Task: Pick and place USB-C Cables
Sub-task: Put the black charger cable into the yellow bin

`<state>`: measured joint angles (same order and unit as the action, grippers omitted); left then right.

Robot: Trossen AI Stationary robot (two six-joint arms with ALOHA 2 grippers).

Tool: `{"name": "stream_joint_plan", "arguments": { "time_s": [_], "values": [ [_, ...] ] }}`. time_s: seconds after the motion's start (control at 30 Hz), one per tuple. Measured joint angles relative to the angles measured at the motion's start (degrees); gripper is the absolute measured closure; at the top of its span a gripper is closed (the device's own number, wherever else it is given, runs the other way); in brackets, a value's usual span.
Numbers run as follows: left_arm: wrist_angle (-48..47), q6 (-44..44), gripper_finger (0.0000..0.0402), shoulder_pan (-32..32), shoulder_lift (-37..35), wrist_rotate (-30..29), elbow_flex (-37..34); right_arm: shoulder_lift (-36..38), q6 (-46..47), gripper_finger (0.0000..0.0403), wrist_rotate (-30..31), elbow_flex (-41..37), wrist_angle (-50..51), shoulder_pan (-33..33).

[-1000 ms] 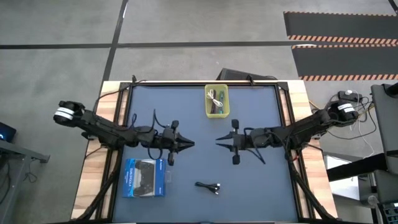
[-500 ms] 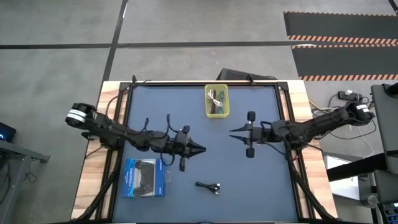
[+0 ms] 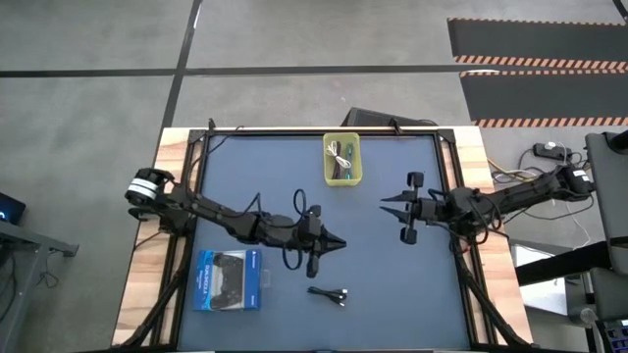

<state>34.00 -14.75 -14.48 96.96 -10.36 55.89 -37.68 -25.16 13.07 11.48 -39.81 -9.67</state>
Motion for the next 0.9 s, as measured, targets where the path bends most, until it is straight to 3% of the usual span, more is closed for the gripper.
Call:
{"name": "stream_joint_plan", "arguments": {
  "time_s": [0.3,0.9],
  "values": [
    [-14.0,-1.9,0.0389,-1.0,-1.5,-0.8,5.5,2.4,-0.6,0.0335,-0.2,-1.0,0.3,2.4],
    [-17.9,-4.5,0.0389,-3.0,-0.2,-0.4,6.1,6.5,-3.9,0.0335,0.0,-1.0,3.5,7.8]
  ]
}}
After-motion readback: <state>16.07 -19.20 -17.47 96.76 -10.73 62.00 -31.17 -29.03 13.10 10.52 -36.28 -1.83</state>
